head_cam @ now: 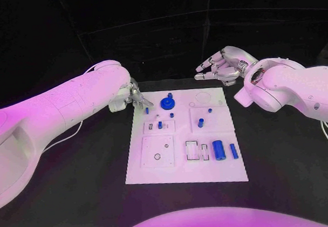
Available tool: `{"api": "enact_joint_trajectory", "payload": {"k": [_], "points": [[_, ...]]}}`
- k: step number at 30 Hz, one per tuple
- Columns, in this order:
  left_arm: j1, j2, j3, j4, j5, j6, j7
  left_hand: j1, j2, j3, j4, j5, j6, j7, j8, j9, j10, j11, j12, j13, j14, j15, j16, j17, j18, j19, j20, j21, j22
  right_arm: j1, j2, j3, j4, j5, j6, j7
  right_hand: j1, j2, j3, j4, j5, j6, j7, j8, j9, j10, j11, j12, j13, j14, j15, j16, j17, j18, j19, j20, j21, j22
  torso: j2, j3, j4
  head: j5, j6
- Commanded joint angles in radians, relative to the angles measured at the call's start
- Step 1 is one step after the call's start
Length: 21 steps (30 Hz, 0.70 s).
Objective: Assemble the parts on the task board
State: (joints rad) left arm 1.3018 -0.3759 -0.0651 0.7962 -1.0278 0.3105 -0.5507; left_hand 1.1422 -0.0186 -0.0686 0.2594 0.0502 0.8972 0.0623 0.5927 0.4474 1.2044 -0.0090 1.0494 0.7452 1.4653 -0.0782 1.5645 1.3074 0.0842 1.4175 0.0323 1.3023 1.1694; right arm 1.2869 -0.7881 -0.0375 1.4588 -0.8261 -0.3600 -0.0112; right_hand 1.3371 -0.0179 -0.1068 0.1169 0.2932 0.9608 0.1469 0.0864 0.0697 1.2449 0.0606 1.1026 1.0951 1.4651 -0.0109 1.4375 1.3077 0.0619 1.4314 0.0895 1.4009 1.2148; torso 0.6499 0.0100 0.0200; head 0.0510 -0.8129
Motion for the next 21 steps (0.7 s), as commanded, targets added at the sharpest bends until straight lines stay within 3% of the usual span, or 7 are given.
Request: {"api": "enact_joint_trajectory", "payload": {"k": [1, 21], "points": [[0.001, 0.002, 0.0, -0.001, -0.016, 0.024, 0.012, 0.008, 0.007, -0.007, 0.002, -0.002, 0.007, 0.0, 0.001, -0.002, 0.009, -0.002, 0.005, 0.0, 0.104, 0.003, 0.003, 0.256, -0.002, 0.003, 0.002, 0.006, 0.002, 0.002, 0.002, 0.001, 0.001, -0.002, 0.005, 0.009, -0.005, 0.003, -0.007, -0.002, 0.003, 0.002, 0.001, 0.004, -0.002, -0.003, 0.0, -0.002, -0.002, 0.053, -0.007, -0.006, 0.023, 0.009, -0.006, -0.003, -0.006, -0.001, 0.0, 0.0008, 0.0008, 0.001, -0.001], [-0.001, 0.002, 0.0, 0.014, -0.016, 0.037, 0.016, 0.055, 0.037, 0.004, -0.02, -0.002, 0.022, -0.003, -0.007, -0.015, 0.011, -0.005, 0.004, -0.004, 0.104, 0.0, 0.003, 0.257, -0.003, 0.004, -0.001, 0.007, 0.006, 0.002, 0.001, 0.001, 0.001, -0.002, 0.005, 0.008, -0.004, 0.004, -0.007, -0.002, 0.006, 0.002, 0.001, 0.004, -0.002, -0.003, 0.0, -0.002, -0.002, 0.053, -0.007, -0.007, 0.023, 0.009, -0.006, -0.003, -0.007, -0.002, -0.001, 0.0009, 0.0003, 0.003, -0.003]]}}
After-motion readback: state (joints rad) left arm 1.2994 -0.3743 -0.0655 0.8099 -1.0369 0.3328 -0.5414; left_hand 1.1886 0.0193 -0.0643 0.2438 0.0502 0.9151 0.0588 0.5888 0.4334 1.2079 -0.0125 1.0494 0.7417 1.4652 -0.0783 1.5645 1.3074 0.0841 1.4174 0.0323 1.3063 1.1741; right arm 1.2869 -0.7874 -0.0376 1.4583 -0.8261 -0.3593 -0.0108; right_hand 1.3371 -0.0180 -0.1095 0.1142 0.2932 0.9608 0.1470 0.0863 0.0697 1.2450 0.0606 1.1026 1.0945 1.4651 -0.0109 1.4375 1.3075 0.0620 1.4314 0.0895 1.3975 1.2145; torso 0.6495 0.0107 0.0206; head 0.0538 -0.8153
